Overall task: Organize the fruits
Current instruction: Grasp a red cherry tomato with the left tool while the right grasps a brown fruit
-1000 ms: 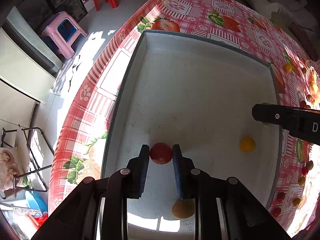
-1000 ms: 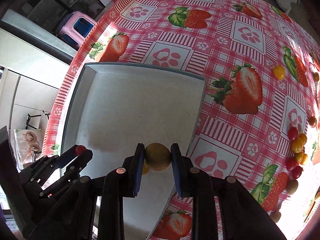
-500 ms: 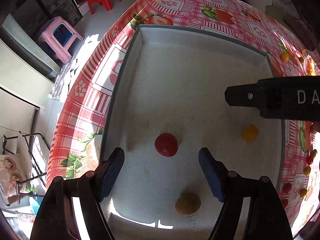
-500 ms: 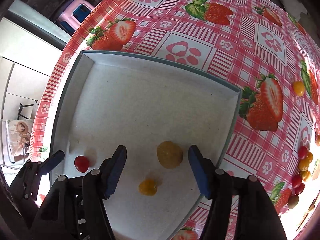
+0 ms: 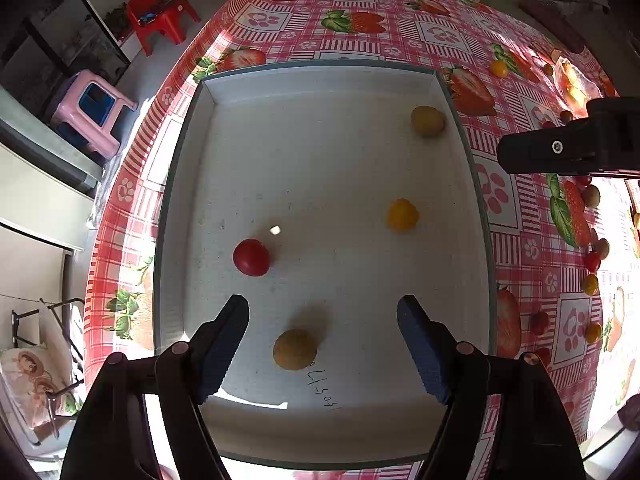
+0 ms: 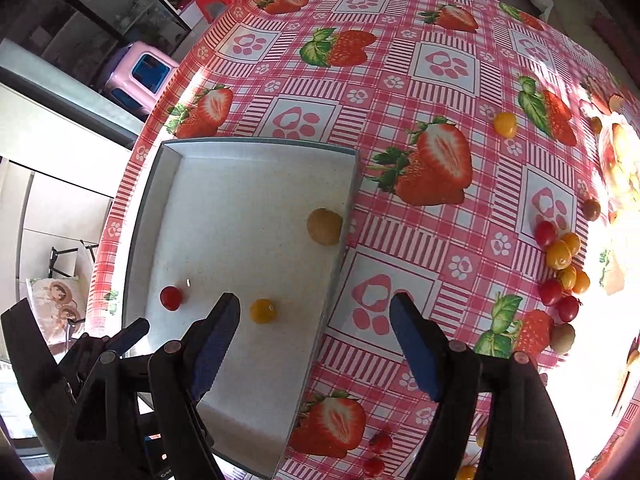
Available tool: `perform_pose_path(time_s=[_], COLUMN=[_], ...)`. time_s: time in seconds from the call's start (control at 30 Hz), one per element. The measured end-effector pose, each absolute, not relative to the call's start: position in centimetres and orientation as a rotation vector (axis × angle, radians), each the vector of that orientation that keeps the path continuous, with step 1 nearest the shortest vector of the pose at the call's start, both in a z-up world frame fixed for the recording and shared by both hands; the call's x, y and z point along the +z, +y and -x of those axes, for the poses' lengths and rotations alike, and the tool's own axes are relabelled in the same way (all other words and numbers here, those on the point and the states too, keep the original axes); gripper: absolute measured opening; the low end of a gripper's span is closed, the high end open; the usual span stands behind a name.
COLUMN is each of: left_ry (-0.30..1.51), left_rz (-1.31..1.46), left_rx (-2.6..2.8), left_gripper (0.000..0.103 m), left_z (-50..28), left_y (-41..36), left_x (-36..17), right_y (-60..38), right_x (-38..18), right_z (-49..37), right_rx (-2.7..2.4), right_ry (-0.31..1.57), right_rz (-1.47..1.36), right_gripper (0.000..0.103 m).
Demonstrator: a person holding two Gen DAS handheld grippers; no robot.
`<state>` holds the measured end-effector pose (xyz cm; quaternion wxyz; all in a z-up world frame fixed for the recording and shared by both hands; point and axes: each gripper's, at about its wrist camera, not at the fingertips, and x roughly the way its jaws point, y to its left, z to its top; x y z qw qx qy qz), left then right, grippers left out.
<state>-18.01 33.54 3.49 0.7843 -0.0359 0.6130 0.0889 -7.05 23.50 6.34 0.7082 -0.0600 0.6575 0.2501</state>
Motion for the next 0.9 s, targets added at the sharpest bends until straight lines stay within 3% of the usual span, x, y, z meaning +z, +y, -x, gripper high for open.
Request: perform_pose_path(time_s=[0.4,0.9], left_ry=[1.303,1.452], left_rz=[0.018,0.042], left_rx=[-0.008,0.027], left_gripper=[0.078,0.078], left_z=[18.0,16.0], left_y=[23.8,17.8], left_x=[5.8,0.3], right_y=[8.1,-0.2], right_x=[5.7,2.5], right_z=[9.5,10.3], right_rx=[0.313,0.241], right_ry=[1.526,1.564], right_rz=[0.084,0.149], right_gripper=[0.081,0.081])
